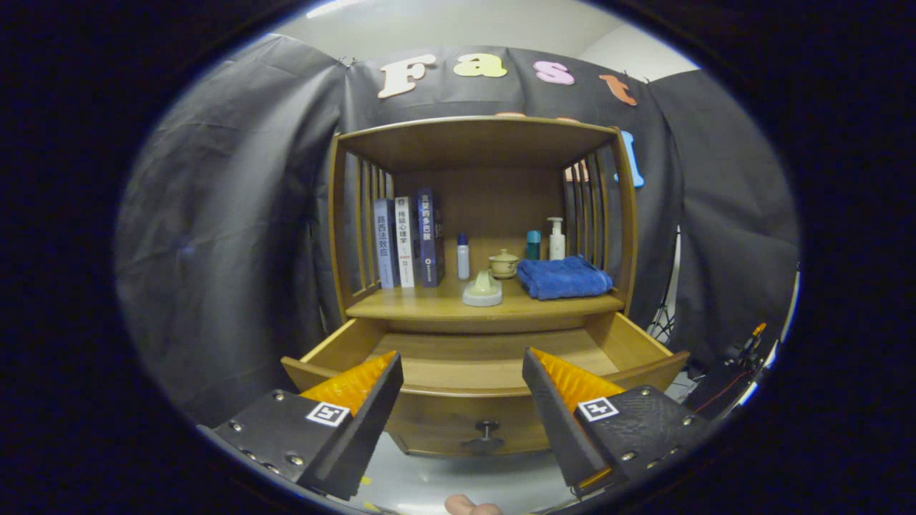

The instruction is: Pull open the drawer, take out the items inside it, and place them on the countertop above the cabinet.

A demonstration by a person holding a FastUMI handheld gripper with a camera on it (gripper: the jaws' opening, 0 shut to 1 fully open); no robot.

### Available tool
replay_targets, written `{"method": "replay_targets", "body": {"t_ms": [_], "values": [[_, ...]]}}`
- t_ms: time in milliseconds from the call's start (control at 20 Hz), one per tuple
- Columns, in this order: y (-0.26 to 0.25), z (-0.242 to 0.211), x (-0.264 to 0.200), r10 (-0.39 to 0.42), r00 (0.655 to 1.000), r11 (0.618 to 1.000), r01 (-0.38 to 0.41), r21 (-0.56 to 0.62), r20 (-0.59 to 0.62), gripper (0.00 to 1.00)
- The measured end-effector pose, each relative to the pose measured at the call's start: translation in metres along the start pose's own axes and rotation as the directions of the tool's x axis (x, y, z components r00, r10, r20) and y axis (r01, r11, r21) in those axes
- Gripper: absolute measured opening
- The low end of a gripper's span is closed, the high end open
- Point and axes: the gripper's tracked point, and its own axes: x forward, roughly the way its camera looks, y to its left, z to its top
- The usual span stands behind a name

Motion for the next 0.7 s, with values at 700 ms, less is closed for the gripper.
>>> {"method": "replay_targets", "body": {"t_ms": [700], "values": [[-0.009,-0.105,0.030,-0.059,0.995,0.998,0.057,-0.031,-0.080,0.98]]}}
